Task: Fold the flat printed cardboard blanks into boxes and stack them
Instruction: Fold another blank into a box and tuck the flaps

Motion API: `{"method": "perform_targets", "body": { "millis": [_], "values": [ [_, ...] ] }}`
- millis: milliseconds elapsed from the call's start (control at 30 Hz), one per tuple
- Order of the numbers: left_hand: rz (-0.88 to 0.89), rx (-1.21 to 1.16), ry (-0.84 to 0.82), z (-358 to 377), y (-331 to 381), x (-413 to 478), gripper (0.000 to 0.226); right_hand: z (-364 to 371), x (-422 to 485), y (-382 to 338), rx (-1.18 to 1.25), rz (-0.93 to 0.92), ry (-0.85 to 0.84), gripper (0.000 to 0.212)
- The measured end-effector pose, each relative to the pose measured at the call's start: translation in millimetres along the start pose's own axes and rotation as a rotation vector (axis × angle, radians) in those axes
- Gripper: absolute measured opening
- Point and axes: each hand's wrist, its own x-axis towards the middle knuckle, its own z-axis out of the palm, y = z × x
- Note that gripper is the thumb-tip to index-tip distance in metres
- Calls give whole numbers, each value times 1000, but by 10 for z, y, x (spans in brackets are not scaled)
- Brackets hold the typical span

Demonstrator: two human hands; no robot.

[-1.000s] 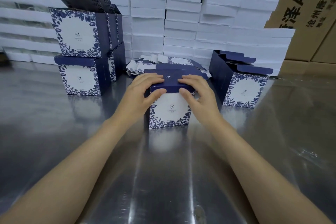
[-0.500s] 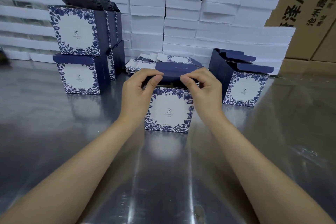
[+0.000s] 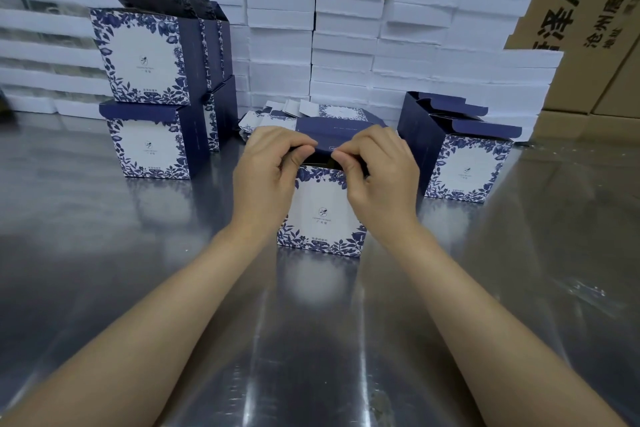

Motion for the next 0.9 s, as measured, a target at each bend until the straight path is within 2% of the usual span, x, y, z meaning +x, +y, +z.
{"method": "perform_targets", "body": {
  "millis": [100,267,433,633,733,833,900],
  "values": [
    [200,137,-12,18,15,0,13,9,-25,0,21,-33,24,12],
    [287,192,-2,-11,-42,21,12,43,-26,14,55,-22,18,12],
    [250,243,45,13,49,0,10,40,-63,16,287,154,14,11],
    [109,219,99,-30,29,16,12,40,-119,67,391,287,54,7],
    [117,244,98,-64,-11,29,12,48,-121,68,468,355,28,8],
    [163,167,92,-89,-73,26,8,40,-92,69,511,371,16,14],
    [110,55,106,-77,-78,17,8,39,-71,74,501,366,6,14]
  ]
}}
